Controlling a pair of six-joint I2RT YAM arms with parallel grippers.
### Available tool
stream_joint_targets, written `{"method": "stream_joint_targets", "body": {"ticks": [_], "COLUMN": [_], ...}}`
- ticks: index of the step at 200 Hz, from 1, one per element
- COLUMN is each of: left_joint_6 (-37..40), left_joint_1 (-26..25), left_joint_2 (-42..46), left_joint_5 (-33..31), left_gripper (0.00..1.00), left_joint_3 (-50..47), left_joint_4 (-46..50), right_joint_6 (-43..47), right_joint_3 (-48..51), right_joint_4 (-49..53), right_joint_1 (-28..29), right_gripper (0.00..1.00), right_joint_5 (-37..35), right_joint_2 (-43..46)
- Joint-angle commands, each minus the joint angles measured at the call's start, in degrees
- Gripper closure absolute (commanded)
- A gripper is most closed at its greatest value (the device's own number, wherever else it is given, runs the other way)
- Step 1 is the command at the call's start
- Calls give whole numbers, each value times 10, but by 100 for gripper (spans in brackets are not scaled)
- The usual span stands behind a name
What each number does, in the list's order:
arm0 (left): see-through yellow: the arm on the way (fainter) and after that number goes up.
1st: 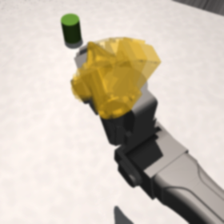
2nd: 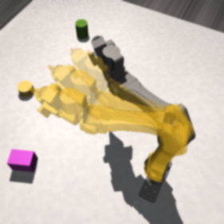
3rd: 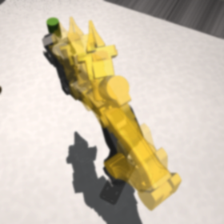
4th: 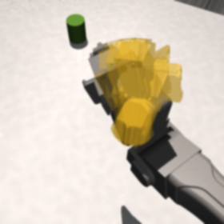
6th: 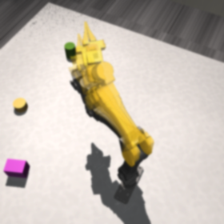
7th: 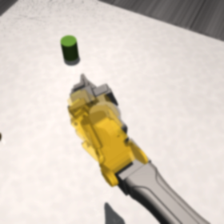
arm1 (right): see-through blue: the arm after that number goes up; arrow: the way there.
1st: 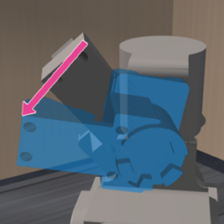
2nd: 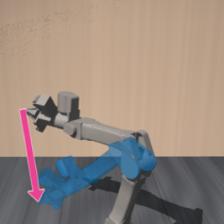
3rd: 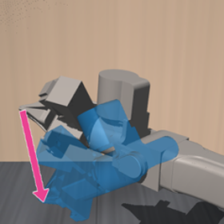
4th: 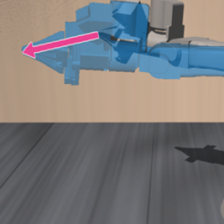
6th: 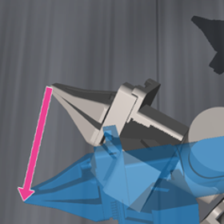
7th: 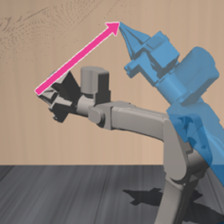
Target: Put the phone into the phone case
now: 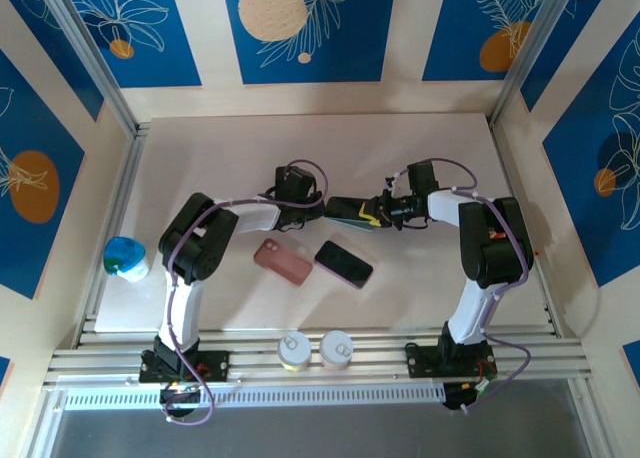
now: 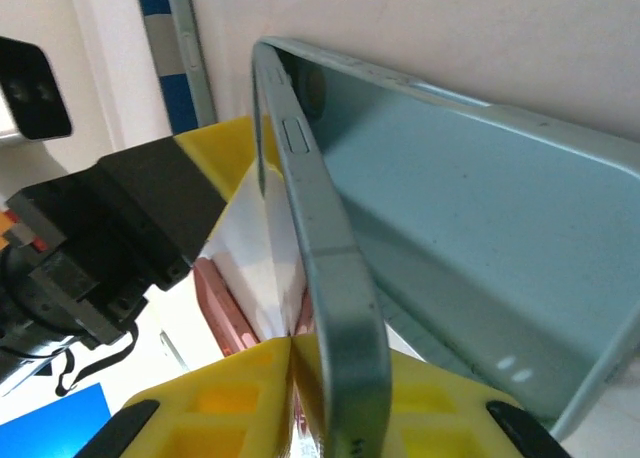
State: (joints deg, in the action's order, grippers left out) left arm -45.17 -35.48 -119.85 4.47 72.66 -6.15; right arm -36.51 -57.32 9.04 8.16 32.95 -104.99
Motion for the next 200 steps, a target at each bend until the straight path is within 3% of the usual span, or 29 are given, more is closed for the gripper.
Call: {"method": "stream_joint_targets", "body": {"ticks": [1,83,200], "left_joint_6": [-11,-19,-21], "left_joint_1": [-4,-4,-3], "left_joint_2": [13,23,30], "left_joint_5": [25,26,30], "left_gripper": [100,100,100], "left_joint_3": [-14,-29,-36], "left_joint_4": [-17,-37,-50], "right_joint_6": [8,15,16], "right_joint_3": [-15,-63,-104], "right_joint_4": [61,134,198], "right_joint_1": [16,21,24], "right_gripper": [78,53,44], "right_joint_5": [-22,-59,-101], "right_joint_2": [5,8,-17]}}
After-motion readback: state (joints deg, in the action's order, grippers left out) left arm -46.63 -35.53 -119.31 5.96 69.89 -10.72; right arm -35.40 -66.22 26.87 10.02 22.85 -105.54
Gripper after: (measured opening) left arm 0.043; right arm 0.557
